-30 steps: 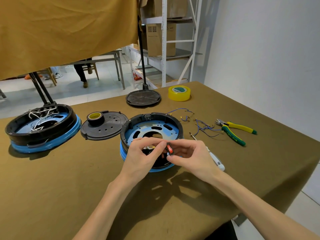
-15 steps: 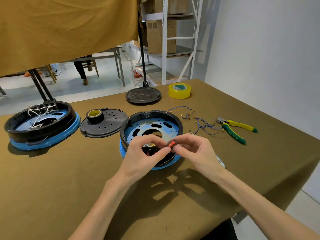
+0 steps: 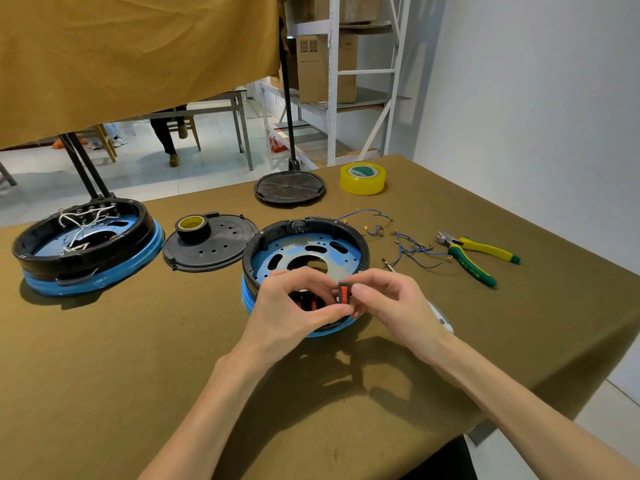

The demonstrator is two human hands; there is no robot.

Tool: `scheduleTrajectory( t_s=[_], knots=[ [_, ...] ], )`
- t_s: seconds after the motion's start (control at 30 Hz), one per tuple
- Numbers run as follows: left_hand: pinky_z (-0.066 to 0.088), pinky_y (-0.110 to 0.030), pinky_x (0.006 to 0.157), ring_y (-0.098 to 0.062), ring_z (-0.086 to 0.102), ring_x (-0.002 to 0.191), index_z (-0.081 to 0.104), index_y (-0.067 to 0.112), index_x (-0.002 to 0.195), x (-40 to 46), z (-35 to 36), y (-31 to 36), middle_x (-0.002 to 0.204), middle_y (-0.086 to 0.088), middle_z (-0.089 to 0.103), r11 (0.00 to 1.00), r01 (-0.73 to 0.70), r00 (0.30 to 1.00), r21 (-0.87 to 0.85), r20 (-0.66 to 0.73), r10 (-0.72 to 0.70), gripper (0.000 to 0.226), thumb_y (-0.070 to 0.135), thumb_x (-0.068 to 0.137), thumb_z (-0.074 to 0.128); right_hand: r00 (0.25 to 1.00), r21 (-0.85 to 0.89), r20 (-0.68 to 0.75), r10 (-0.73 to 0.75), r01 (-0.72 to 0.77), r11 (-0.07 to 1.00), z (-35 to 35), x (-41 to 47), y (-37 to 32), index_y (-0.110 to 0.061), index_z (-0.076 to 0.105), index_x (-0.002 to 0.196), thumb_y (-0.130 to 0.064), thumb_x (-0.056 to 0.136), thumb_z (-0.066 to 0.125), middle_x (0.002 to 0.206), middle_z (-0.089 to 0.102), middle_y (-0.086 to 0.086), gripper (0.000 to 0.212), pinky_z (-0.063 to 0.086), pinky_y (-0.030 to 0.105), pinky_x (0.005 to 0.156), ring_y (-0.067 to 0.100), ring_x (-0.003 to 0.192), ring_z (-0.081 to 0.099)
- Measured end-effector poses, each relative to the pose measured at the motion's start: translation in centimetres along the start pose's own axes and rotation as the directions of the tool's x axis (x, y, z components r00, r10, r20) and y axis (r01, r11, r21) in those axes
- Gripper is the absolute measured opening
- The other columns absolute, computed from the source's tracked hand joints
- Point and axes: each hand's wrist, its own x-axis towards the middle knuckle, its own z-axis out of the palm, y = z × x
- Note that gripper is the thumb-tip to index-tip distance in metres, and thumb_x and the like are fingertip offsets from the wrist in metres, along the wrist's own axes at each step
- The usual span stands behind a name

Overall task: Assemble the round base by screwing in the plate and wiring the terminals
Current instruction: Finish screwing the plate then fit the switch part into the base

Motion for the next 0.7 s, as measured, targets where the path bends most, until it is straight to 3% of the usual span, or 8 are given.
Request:
scheduleTrajectory(
  t_s=[0.1, 0.23, 0.37, 0.43, 0.6, 0.7],
  knots=[
    [0.049, -0.058, 0.097, -0.012, 0.074, 0.094, 0.073, 0.03, 0.109, -0.1, 0.1, -0.2, 0.087, 0.018, 0.077, 1.0, 0.004, 0.999, 0.028, 0.031, -0.005, 0.038, 0.048, 0.078, 0.086, 1.0, -0.068, -0.015, -0.003, 0.002, 0.998, -0.2, 0.4, 0.1, -0.009, 0.078, 0.103, -0.01, 0.092, 0.075, 0.091, 0.078, 0.01, 0.011, 0.058, 0.027, 0.069, 0.017, 0.073, 0.071],
    [0.042, -0.044, 0.102, -0.007, 0.07, 0.098, 0.076, 0.033, 0.102, -0.3, 0.2, -0.7, 0.088, 0.022, 0.074, 0.992, -0.044, 0.997, 0.122, 0.074, 0.035, 0.033, 0.053, 0.077, 0.086, 1.0, -0.114, 0.02, 0.017, -0.014, 0.993, -0.5, 0.4, 0.6, -0.006, 0.08, 0.098, -0.008, 0.092, 0.073, 0.091, 0.076, 0.012, 0.009, 0.059, 0.033, 0.066, 0.022, 0.068, 0.07],
    [0.038, -0.03, 0.101, 0.002, 0.059, 0.107, 0.071, 0.041, 0.103, -0.5, 0.7, -0.9, 0.092, 0.023, 0.071, 0.975, -0.081, 0.994, 0.207, 0.082, 0.066, 0.032, 0.056, 0.078, 0.082, 0.999, -0.177, -0.029, -0.013, 0.008, 0.984, -1.0, 0.1, 0.9, -0.01, 0.083, 0.094, -0.008, 0.09, 0.076, 0.097, 0.074, 0.003, 0.009, 0.061, 0.039, 0.063, 0.02, 0.072, 0.072],
    [0.038, -0.027, 0.099, 0.001, 0.054, 0.109, 0.068, 0.04, 0.102, -0.5, 0.9, -0.9, 0.095, 0.023, 0.068, 0.965, -0.093, 0.995, 0.246, 0.05, 0.084, 0.03, 0.056, 0.079, 0.08, 0.999, -0.171, -0.021, -0.028, 0.024, 0.985, -1.1, 0.0, 1.0, -0.013, 0.083, 0.101, -0.006, 0.088, 0.078, 0.1, 0.074, 0.002, 0.015, 0.063, 0.037, 0.069, 0.023, 0.079, 0.074],
    [0.033, -0.027, 0.1, -0.004, 0.051, 0.11, 0.064, 0.03, 0.115, -0.6, 0.6, -1.4, 0.113, 0.015, 0.061, 0.883, -0.037, 0.999, 0.468, -0.015, 0.05, 0.055, 0.066, 0.075, 0.075, 0.998, -0.213, -0.007, -0.061, 0.058, 0.975, -0.7, 0.1, 1.3, -0.014, 0.081, 0.107, -0.002, 0.086, 0.079, 0.102, 0.075, 0.0, 0.024, 0.062, 0.033, 0.08, 0.024, 0.092, 0.074],
    [0.032, -0.028, 0.101, -0.004, 0.053, 0.111, 0.065, 0.032, 0.115, -0.6, 0.5, -1.5, 0.113, 0.017, 0.063, 0.88, 0.004, 1.0, 0.474, 0.005, -0.007, 0.06, 0.075, 0.074, 0.068, 0.996, -0.266, 0.002, -0.088, 0.086, 0.96, -0.6, 0.2, 1.1, -0.016, 0.081, 0.108, -0.005, 0.087, 0.078, 0.1, 0.076, -0.003, 0.024, 0.063, 0.036, 0.08, 0.022, 0.094, 0.074]
  ],
)
